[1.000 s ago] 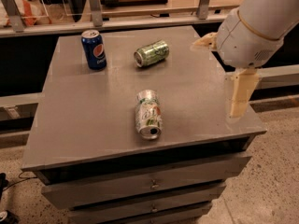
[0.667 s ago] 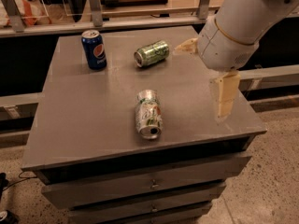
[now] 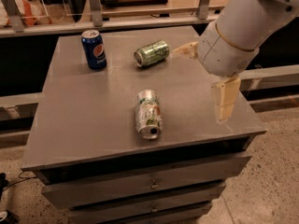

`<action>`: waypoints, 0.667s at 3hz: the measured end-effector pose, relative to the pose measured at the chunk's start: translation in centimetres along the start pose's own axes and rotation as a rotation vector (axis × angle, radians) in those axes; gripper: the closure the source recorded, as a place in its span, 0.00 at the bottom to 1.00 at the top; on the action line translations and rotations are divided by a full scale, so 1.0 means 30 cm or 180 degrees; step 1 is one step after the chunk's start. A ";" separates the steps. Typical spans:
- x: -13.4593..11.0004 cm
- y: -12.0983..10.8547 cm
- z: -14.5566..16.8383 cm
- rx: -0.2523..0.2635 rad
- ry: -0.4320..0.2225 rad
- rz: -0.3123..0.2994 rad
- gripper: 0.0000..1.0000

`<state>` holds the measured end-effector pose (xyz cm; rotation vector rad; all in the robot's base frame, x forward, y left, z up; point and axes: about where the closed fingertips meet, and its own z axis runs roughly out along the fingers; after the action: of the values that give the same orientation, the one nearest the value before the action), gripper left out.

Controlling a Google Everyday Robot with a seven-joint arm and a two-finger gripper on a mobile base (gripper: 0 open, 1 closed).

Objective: Move 7up can near pepsi can

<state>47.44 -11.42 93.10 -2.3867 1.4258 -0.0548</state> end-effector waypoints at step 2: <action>-0.086 -0.087 0.108 -0.0030 -0.0179 -0.1141 0.00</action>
Offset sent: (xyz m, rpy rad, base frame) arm 0.0326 0.0735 -0.0323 -0.0677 -0.0966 0.6202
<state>49.07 -7.19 91.29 -2.6002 0.9611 -0.0706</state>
